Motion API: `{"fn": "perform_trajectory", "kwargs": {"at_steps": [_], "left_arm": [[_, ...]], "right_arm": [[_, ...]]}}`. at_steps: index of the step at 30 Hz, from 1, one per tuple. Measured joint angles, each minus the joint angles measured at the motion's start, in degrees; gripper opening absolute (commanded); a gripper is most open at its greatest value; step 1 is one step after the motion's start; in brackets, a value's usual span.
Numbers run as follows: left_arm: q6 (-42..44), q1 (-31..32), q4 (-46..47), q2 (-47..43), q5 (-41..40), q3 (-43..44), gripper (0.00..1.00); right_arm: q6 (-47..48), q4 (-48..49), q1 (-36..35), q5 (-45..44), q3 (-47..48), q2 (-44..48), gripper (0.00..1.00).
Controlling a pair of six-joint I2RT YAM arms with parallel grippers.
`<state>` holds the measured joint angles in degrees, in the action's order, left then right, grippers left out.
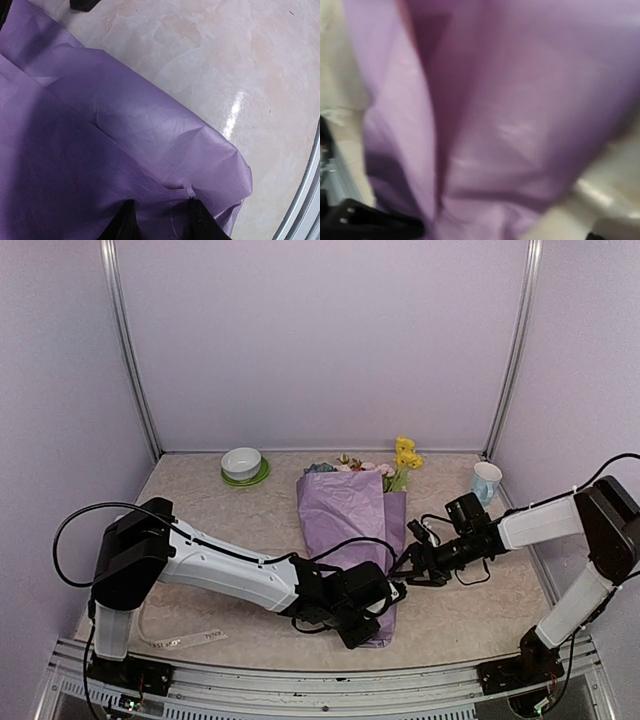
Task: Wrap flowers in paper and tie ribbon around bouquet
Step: Press the fold line on the folded wrapping paper.
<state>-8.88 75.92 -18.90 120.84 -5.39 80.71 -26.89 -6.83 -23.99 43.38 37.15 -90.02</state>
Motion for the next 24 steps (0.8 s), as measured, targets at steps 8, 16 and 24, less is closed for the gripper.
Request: {"fn": "perform_trajectory", "kwargs": {"at_steps": [8,16,24], "left_arm": [[0.4,0.0,0.6,0.0,0.4,-0.3,0.36],[0.4,-0.1,1.0,0.0,0.7,-0.4,0.36],[0.4,-0.1,1.8,0.0,0.8,-0.8,0.35]], "right_arm": [[-5.2,11.3,-1.1,7.2,-0.2,-6.3,0.73],[-7.9,13.9,-4.0,8.7,1.0,-9.7,0.26],[-8.6,13.4,-4.2,8.0,0.7,-8.6,0.00]]}}
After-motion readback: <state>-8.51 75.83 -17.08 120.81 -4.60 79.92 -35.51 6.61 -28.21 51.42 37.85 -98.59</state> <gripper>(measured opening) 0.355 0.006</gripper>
